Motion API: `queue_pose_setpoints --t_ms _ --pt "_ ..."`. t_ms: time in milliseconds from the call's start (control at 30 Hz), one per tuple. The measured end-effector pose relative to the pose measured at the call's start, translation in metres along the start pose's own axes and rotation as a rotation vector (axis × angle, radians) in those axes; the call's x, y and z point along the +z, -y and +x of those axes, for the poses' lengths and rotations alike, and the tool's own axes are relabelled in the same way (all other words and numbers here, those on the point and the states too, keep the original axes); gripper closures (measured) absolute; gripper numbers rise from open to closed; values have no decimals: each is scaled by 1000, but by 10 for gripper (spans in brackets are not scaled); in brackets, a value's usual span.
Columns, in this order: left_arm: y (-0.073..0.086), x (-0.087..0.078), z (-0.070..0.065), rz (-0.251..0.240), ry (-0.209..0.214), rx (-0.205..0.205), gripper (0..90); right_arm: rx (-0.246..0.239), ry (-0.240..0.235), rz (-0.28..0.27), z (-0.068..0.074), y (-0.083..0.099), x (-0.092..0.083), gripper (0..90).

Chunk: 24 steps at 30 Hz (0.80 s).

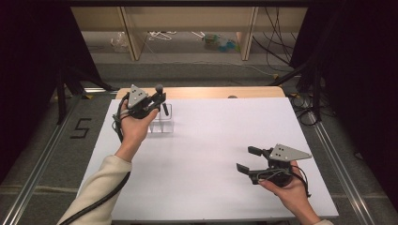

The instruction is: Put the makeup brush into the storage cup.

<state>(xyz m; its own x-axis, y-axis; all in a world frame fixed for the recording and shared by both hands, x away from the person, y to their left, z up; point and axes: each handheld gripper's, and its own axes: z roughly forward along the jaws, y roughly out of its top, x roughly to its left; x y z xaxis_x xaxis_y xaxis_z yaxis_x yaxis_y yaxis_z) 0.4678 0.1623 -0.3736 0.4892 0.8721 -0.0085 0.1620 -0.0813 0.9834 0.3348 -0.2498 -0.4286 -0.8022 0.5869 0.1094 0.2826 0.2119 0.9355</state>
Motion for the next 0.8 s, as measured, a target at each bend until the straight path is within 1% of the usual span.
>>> queue_pose_setpoints --t_ms 100,133,167,233,267,300,333,367,400,433,467,667,767,800 --pt "1 1 1 -2 1 6 777 2 -1 2 0 0 0 222" --pt "1 1 1 -3 0 7 777 -7 2 -3 0 0 0 222" --pt "2 1 1 -4 0 0 777 -23 5 -18 -1 0 1 222" --pt "3 2 2 -3 2 7 776 -23 8 -12 -1 0 0 222" --pt "3 2 2 -2 1 4 776 -6 2 -3 0 0 0 222" --pt "3 2 2 -1 1 6 777 -2 2 6 0 0 0 222" --pt "4 3 2 -2 2 -1 776 -17 5 -7 -1 0 0 222" --pt "4 3 2 -2 4 5 777 -16 5 -8 -1 0 0 222" --pt "4 4 1 -1 4 4 777 0 -1 1 0 0 0 222" --pt "5 4 1 -1 4 4 776 -19 6 -10 -1 0 0 222" --pt "5 5 1 0 5 3 776 -23 7 -9 -1 0 0 222" --pt "7 6 2 4 -1 12 776 -23 2 -13 -1 0 0 222" --pt "8 7 2 7 -1 6 777 -22 2 -12 -2 0 0 222" --pt "8 7 2 9 -3 10 777 -22 1 -12 -2 0 0 222"
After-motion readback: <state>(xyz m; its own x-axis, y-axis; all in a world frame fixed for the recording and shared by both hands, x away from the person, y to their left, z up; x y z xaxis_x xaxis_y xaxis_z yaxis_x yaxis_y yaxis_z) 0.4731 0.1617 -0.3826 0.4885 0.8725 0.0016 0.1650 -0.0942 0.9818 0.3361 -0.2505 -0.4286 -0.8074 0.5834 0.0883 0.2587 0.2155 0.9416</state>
